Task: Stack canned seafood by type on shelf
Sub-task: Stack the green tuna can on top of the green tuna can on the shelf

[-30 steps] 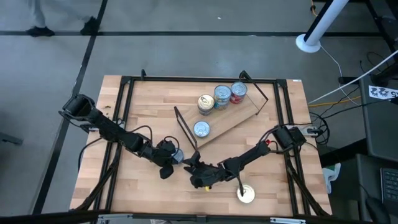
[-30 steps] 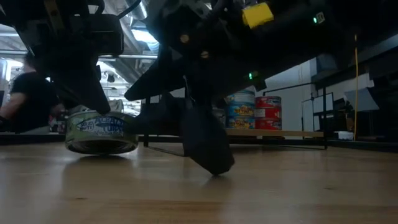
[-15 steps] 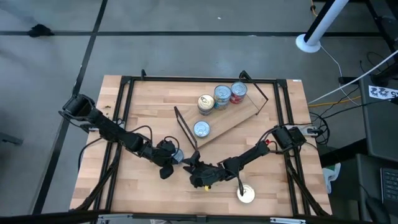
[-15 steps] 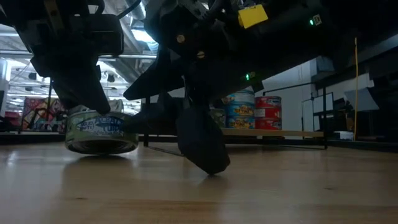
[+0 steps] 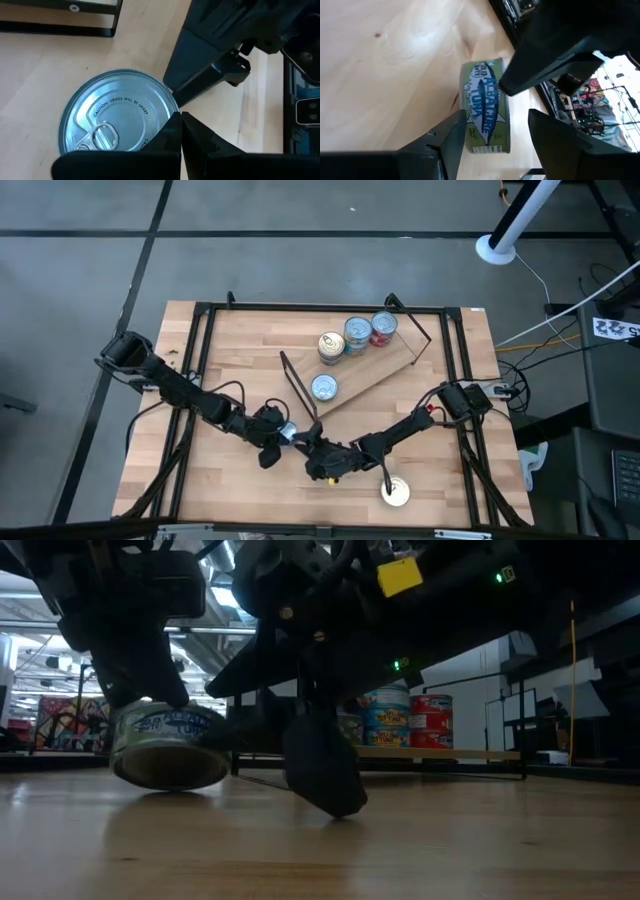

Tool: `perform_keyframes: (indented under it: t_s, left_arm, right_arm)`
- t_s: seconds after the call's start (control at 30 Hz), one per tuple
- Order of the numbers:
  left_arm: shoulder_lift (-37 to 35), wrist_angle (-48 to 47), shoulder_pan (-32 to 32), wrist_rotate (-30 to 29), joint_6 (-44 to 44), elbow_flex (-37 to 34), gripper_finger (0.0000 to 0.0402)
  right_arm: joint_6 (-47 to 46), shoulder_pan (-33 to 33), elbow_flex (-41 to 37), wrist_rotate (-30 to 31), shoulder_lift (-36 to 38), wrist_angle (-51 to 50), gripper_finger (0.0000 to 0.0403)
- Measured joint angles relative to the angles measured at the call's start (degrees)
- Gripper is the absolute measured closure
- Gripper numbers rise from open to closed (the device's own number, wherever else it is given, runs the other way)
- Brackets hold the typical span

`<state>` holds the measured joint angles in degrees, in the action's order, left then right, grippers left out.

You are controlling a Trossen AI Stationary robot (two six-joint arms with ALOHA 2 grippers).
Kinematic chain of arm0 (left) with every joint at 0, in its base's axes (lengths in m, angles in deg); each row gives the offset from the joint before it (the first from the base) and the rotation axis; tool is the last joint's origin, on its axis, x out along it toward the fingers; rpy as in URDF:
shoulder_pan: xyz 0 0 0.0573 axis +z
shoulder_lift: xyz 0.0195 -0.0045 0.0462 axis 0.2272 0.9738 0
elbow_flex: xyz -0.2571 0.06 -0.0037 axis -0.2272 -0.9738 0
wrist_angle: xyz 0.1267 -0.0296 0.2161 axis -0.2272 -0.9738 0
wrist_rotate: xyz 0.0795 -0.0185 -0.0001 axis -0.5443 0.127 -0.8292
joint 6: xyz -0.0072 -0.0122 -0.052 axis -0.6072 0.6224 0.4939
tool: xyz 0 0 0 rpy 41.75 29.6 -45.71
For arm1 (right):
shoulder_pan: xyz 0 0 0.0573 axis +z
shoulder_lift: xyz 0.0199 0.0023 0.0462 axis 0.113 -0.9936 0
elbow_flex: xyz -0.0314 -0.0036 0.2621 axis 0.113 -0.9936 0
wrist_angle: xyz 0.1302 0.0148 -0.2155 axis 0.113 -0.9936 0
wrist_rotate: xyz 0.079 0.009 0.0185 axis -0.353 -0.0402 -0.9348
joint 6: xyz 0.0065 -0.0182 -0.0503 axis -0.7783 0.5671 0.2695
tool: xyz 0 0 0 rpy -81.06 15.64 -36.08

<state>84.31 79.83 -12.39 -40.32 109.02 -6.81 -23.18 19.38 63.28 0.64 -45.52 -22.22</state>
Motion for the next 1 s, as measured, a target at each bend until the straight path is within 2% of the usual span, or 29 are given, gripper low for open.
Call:
perform_keyframes:
  t_s: [0.2,1.0]
  left_arm:
    - [0.0,0.0,0.0,0.0,0.0,0.4,0.0401]
    - [-0.1,0.1,0.0,0.0,0.0,0.5,0.0401]
  right_arm:
    - [0.0,0.0,0.1,-1.7,0.1,-1.3,0.0188]
    - [0.0,2.0,0.0,-1.9,0.4,-1.0,0.0188]
